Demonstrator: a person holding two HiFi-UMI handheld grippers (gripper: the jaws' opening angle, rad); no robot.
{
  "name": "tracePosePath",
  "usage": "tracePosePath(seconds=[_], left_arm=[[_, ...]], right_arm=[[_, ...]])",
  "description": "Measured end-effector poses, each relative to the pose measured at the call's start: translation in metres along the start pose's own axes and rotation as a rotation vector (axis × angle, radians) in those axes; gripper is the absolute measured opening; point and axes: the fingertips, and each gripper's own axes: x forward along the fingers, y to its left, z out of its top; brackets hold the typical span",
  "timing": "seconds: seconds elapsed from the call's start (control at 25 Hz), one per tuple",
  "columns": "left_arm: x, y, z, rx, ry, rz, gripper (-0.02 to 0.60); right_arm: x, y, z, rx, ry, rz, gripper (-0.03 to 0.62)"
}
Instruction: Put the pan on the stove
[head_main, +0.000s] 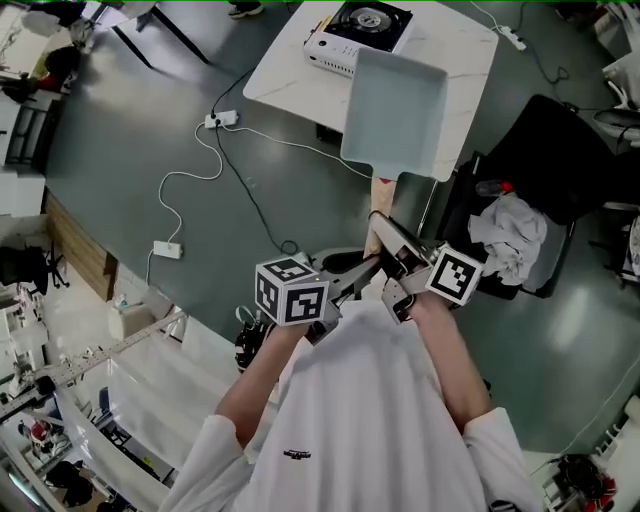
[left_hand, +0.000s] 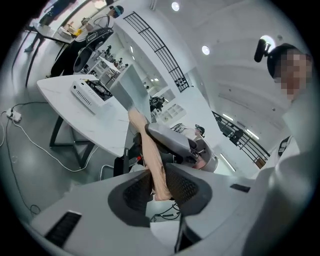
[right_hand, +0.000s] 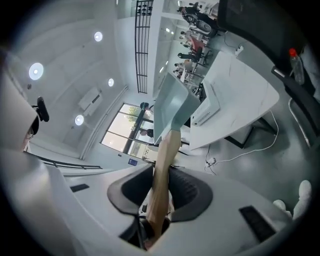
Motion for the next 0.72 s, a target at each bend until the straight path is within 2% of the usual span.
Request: tracePosePath(seconds=[0.2,0.44,0.56,0.72], left_arm=[[0.018,-0.017,-0.017,-0.031,-0.033,0.015,0.089],[0.049,-0.034,-0.031,-0.071,-0.062,0.011,0.089],[0.055,-0.037,-0.029,-0.069,-0.084,0.018,0.091],[0.063,-0.031,-0.020,-0.078,-0.095,0.029,0.090]], right_arm=[[-0.029,-0.009,-0.001,0.020,0.033,-0.026,0.104],[-0.060,-0.022,0.007,-0.025,0.096,-0.053,0.106],[-0.062,-0.020,0.013,-0.052,0.120,-0.032,0.106],[-0.058,-0.028,0.024,-0.054,0.147,-0.049,0.106]])
